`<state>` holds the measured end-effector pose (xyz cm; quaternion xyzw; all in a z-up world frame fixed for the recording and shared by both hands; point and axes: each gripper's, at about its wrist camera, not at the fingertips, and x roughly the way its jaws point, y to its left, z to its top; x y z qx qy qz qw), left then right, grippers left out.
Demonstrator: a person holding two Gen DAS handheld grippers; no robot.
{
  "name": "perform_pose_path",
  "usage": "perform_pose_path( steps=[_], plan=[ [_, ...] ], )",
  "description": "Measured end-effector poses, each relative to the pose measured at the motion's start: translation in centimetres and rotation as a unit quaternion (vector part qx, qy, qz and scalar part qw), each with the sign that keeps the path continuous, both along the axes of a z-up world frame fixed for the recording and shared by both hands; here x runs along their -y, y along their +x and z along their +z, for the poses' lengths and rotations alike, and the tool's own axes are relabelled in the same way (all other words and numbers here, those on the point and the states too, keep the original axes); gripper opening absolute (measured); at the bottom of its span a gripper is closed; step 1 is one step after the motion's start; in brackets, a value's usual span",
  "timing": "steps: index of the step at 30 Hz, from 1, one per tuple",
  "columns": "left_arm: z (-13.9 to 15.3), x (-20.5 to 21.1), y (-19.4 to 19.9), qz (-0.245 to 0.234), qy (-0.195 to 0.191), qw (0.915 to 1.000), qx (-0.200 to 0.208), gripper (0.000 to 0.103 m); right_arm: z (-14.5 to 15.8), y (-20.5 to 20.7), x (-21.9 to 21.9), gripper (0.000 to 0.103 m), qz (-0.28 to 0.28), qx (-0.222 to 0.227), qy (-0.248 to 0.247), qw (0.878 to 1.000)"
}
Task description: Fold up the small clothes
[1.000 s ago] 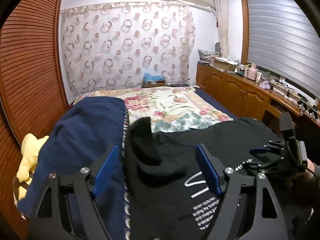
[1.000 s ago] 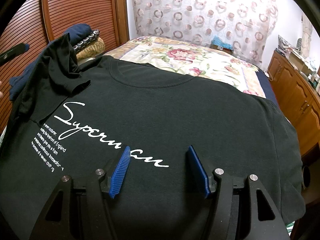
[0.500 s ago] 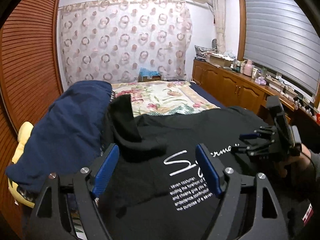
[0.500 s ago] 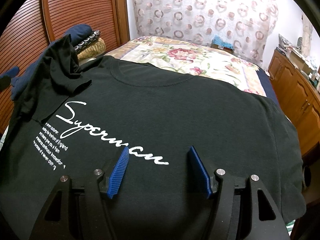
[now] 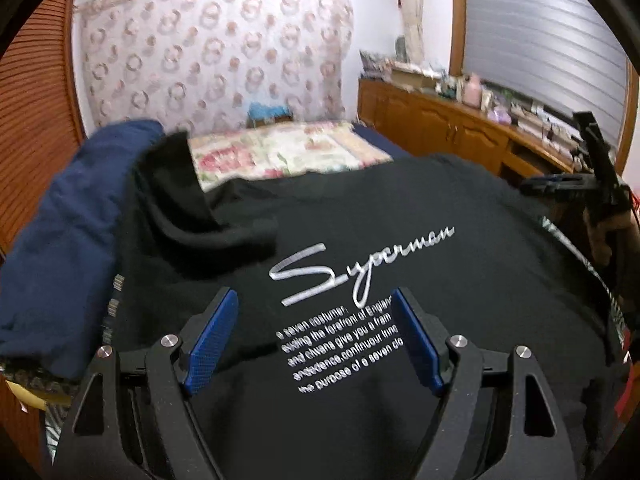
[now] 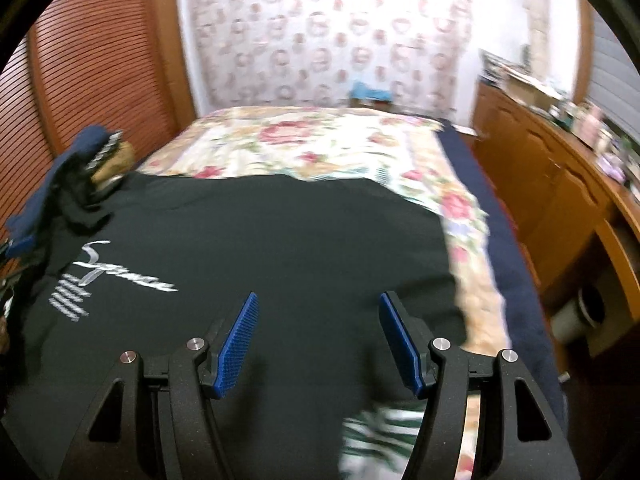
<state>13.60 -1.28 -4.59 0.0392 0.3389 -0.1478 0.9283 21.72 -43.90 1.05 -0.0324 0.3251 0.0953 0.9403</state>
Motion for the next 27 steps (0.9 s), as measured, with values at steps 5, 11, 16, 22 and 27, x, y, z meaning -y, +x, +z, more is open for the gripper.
perform_pose_path(
  steps=[5, 11, 16, 22, 27],
  plan=[
    [-1.3, 0.9, 0.6, -0.013, 0.013, 0.9993, -0.033, 0.079, -2.5, 0.6, 4.4, 0.065, -0.05, -0.028, 0.012, 0.998],
    [-2.1, 1.3, 1.1, -0.018, 0.021, 0.9975, -0.066, 0.079, -3.7, 0.7, 6.9, 0.065, -0.074, -0.05, 0.037, 0.995],
    [-2.6, 1.9, 1.4, -0.017, 0.037, 0.996, -0.08, 0.081, -2.9, 2.1, 7.8, 0.065, -0.074, -0.062, 0.062, 0.993],
    [-2.9, 3.0, 1.5, -0.027, 0.063, 0.9942, -0.083, 0.092, -2.8, 1.5, 8.6, 0.062, -0.066, -0.07, 0.089, 0.991],
    [-2.9, 3.1, 1.5, -0.03, 0.064, 0.9938, -0.086, 0.096, -2.9, 1.0, 9.0, 0.049, -0.053, -0.071, 0.107, 0.99]
  ],
)
